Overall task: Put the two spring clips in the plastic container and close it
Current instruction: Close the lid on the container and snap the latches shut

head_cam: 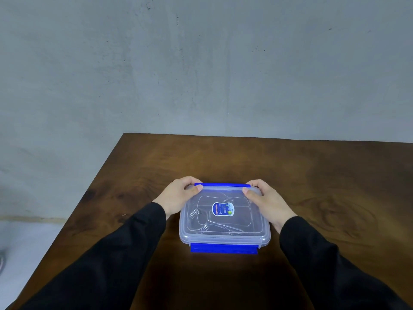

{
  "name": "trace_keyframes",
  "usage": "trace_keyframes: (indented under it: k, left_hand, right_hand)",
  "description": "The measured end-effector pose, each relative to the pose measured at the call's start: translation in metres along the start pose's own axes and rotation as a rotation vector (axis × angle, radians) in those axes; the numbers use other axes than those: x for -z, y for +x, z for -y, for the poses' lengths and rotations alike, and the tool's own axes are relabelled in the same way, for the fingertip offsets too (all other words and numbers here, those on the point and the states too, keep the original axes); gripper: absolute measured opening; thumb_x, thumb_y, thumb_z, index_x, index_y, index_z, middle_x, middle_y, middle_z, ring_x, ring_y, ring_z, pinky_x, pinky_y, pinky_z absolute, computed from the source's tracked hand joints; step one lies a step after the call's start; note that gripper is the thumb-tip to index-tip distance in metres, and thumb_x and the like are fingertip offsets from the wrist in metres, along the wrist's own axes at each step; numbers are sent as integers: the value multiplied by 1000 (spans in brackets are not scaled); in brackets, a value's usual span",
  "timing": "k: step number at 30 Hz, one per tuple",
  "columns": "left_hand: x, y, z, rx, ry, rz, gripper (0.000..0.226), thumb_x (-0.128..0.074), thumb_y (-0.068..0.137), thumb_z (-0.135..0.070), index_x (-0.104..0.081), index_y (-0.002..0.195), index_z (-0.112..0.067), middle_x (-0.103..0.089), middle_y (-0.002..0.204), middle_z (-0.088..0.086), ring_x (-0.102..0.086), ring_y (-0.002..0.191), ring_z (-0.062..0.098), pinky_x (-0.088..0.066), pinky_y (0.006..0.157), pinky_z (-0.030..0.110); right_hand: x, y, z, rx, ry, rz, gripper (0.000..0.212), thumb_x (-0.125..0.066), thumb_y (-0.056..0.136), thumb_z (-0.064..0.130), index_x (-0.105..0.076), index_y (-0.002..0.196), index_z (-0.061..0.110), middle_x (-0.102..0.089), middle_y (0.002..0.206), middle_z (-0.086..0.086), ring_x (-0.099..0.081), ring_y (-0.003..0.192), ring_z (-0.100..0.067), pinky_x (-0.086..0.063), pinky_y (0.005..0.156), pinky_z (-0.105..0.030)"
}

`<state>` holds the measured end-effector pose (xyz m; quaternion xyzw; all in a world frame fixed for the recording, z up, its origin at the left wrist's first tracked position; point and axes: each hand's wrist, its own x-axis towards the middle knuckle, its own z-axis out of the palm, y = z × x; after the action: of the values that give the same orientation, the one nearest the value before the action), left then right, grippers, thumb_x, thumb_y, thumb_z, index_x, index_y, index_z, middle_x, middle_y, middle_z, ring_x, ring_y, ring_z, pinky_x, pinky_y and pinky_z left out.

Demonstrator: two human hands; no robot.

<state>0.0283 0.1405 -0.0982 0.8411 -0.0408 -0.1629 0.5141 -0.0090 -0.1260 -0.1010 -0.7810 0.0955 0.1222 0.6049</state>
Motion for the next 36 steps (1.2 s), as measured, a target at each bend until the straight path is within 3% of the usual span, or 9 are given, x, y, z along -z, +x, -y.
trace_keyframes:
  k: [8,12,15,18,21,24,27,30,36]
  left_hand:
    - [-2,-2,2,-49,97,-57,18,-57,97,-35,-68,103,-22,-71,101,-2,-68,93,16,-55,75,29]
    - [-6,-13,1,-158,312,-198,32,-55,96,-41,-62,123,-24,-57,121,-9,-54,111,8,-43,82,17]
    - [-13,-54,9,-437,456,-280,39,-48,95,-50,-63,119,-23,-55,125,-7,-47,117,7,-38,98,31]
    - [-22,-89,45,-701,755,-201,56,-53,87,-66,-60,123,-24,-54,134,1,-43,130,19,-28,109,46]
    - [-32,-102,71,-668,970,-136,78,-54,78,-77,-46,138,-27,-44,149,5,-32,142,23,-16,114,51]
    - [-37,-98,76,-651,1005,-192,72,-58,81,-69,-45,138,-26,-46,149,5,-30,143,22,-12,118,47]
    - [-36,-97,76,-654,932,-218,65,-60,83,-63,-50,132,-22,-49,147,2,-31,143,18,-14,119,43]
    - [-33,-101,72,-681,857,-215,62,-61,85,-61,-53,130,-20,-48,148,-1,-31,144,14,-19,118,42]
    - [-30,-99,68,-669,721,-259,44,-48,96,-53,-64,121,-20,-54,142,-6,-29,142,5,-19,118,32]
  right_hand:
    - [-2,0,0,50,-105,-28,24,-62,95,44,-61,111,26,-69,110,1,-71,94,-15,-62,74,-33]
    - [3,-20,-10,374,-354,-197,32,-60,94,46,-60,122,31,-53,127,15,-51,121,-4,-47,92,-20]
    - [9,-58,-37,665,-493,-100,32,-58,94,49,-64,119,30,-51,131,16,-45,129,-6,-38,104,-26]
    - [12,-78,-75,732,-776,26,59,-64,82,69,-53,132,39,-40,146,14,-32,143,-14,-33,110,-39]
    - [7,-79,-90,707,-902,-6,71,-56,80,74,-36,141,45,-26,155,16,-12,150,-9,-31,111,-43]
    - [5,-73,-92,772,-930,-75,64,-68,81,55,-43,137,38,-33,151,11,-4,149,1,-36,109,-45]
    - [8,-71,-92,791,-884,-77,62,-78,79,42,-48,132,34,-39,147,11,-8,148,3,-38,108,-42]
    - [11,-73,-89,826,-842,-62,54,-62,85,58,-52,132,34,-41,148,13,-18,148,-1,-34,108,-37]
    - [9,-70,-82,808,-717,-126,43,-48,95,59,-68,118,29,-58,134,14,-41,137,-7,-45,105,-40]
